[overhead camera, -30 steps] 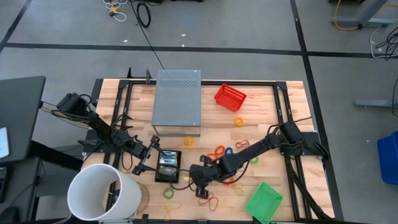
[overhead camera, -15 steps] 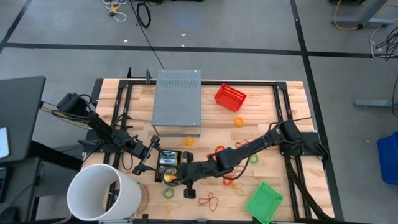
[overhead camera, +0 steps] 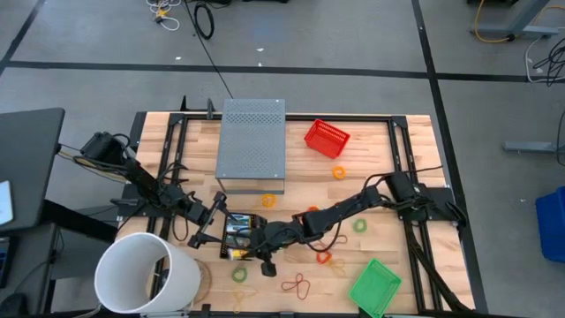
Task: Pick & Place Office Desk Supplies
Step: Put the crayon box into the black basket
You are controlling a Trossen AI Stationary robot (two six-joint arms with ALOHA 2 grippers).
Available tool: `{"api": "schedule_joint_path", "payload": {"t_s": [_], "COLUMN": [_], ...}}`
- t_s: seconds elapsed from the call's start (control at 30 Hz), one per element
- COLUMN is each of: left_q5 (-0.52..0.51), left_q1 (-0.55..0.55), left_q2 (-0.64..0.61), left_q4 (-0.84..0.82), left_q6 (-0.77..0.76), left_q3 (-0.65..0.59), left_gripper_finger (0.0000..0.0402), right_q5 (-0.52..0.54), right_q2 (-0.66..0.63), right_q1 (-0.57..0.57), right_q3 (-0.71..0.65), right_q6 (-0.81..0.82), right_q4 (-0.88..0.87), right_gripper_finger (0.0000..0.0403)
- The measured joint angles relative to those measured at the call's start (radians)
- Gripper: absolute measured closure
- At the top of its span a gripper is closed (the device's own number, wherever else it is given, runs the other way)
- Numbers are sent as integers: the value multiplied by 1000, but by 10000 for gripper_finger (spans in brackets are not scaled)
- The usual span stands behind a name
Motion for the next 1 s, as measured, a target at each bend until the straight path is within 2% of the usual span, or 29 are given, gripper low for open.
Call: {"api": "schedule_joint_path", "payload": {"t_s": [0.23, 0.3, 0.73, 1.0], "left_q5": [-7, -7, -8, -7], "left_q1": [0, 0, 0, 0], "left_q2": [0, -1, -1, -1], "left_q4": [2, 5, 8, 8], "left_q6": [4, 6, 6, 5], "left_q3": [0, 0, 0, 0], "left_gripper_finger": [63, 63, 63, 63], "right_q5": [-70, -75, -88, -43], "right_q2": [51, 59, 61, 61], "right_q1": [-29, -34, -52, -47], "right_q3": [-1, -1, -1, -1], "right_q6": [-22, -48, -112, -120], "right_q4": [58, 98, 79, 79], "right_gripper_finger": [375, 375, 374, 259]}}
